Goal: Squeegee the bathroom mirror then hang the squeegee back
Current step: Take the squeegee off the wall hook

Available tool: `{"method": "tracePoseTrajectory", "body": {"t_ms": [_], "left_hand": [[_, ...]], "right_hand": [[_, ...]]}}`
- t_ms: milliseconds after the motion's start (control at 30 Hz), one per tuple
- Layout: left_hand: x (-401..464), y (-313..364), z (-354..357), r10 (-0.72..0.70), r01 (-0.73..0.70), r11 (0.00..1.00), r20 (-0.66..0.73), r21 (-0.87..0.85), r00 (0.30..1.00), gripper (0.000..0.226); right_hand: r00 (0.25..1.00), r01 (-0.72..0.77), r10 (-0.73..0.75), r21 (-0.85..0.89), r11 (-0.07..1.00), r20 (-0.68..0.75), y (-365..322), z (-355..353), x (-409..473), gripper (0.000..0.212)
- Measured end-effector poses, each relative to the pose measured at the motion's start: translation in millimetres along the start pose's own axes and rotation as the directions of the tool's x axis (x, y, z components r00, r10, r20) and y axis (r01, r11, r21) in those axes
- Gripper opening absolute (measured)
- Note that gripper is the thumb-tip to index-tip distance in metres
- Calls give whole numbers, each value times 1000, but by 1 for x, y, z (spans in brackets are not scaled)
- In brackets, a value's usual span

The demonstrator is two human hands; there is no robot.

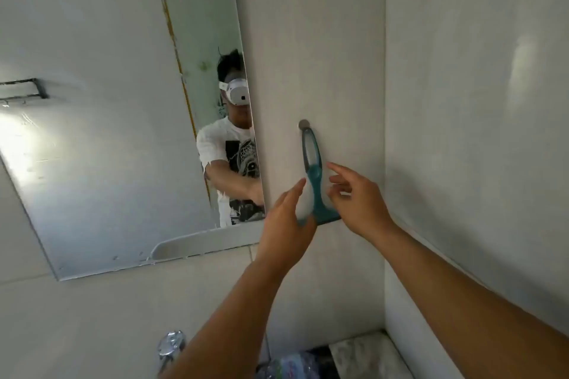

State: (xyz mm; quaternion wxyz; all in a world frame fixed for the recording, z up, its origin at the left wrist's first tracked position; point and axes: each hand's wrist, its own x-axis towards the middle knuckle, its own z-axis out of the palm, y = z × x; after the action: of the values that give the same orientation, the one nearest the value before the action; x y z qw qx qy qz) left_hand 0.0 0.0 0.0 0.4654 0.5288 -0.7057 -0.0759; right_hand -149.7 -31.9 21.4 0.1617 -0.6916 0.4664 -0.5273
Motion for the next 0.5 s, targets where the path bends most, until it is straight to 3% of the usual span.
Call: {"method": "tracePoseTrajectory", "body": {"t_ms": [200, 367, 500], "left_hand": [[18, -8, 22, -14, 11, 999, -83, -41, 996, 78], [29, -12, 32, -14, 13, 1000, -150, -10, 989, 69], [32, -10, 37, -66, 49, 994, -181, -97, 981, 65]], "right_hand": [[998, 52, -49, 76, 996, -37, 17, 10, 21, 46], [994, 76, -64, 139, 987, -87, 20, 18, 30, 45], [989, 94, -73, 164, 982, -128, 22, 22, 31, 43]]}}
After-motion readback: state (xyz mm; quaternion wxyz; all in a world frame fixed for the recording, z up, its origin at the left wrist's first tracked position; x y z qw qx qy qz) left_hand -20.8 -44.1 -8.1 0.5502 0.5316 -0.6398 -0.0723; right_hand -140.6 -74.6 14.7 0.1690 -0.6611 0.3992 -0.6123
